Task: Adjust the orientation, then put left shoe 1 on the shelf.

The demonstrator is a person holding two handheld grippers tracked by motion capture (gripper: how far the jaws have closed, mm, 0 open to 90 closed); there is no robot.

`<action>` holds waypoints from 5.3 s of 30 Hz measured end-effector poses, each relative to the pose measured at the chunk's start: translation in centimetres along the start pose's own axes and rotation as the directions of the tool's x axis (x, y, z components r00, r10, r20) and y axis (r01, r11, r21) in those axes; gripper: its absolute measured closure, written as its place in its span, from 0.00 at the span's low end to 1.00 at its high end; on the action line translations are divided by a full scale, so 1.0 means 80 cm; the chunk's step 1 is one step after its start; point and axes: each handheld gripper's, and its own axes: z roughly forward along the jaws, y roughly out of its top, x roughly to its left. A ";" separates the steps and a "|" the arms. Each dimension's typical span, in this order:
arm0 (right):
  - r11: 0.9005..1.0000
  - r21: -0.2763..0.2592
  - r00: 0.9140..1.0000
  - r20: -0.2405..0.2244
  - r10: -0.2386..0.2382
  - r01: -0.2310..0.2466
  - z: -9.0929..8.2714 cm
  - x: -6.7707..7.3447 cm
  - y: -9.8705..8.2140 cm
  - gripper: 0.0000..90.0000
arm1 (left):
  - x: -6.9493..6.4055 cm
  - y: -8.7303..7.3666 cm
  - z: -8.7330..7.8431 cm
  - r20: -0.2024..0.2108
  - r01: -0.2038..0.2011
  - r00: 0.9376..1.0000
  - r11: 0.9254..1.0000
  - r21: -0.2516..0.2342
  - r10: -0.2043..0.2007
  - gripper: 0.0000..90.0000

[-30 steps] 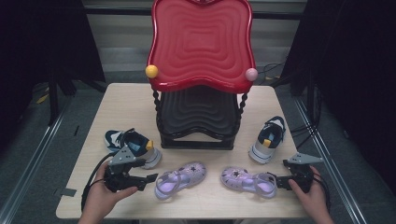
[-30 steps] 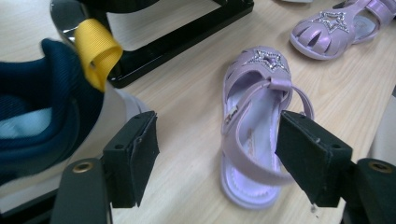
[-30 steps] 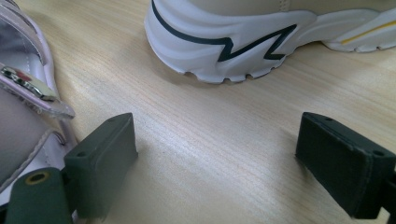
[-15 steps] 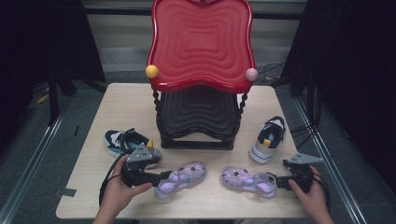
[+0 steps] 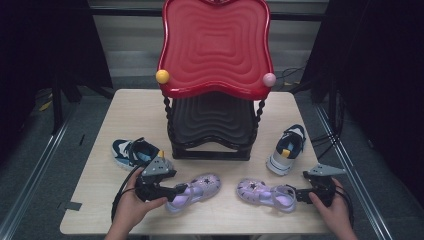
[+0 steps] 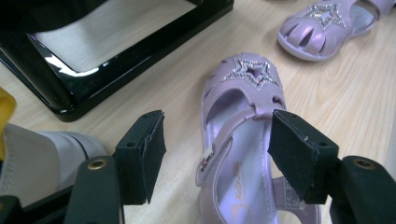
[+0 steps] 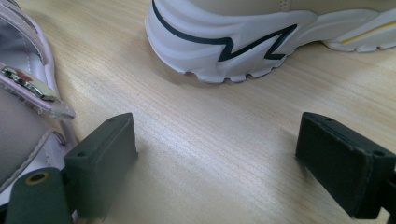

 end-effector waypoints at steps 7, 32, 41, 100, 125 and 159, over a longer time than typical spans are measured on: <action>1.000 0.000 1.000 -0.002 0.002 -0.002 0.000 0.000 0.000 0.13 | 0.004 -0.008 0.002 0.013 0.012 1.000 1.000 -0.023 -0.011 0.43; 1.000 -0.001 1.000 -0.003 -0.001 0.001 0.000 0.000 0.000 0.13 | -0.005 -0.013 0.025 0.041 -0.024 0.999 0.999 0.029 0.022 0.56; 1.000 -0.001 1.000 -0.003 -0.001 0.001 0.000 0.000 0.000 0.13 | -0.004 -0.014 0.030 0.023 -0.042 0.999 0.999 0.028 0.042 0.55; 1.000 -0.001 1.000 -0.002 -0.001 0.001 0.000 0.000 0.000 0.13 | -0.001 -0.017 0.027 -0.115 0.039 0.993 0.999 -0.020 -0.041 0.77; 1.000 -0.001 1.000 -0.003 0.000 0.000 0.000 0.000 0.000 0.13 | -0.011 -0.004 -0.003 -0.135 -0.012 0.991 0.992 -0.127 -0.006 0.92; 1.000 -0.003 1.000 -0.003 -0.003 0.003 0.000 0.000 0.000 0.13 | -0.020 0.032 -0.043 -0.146 -0.016 0.989 0.973 -0.230 -0.019 0.92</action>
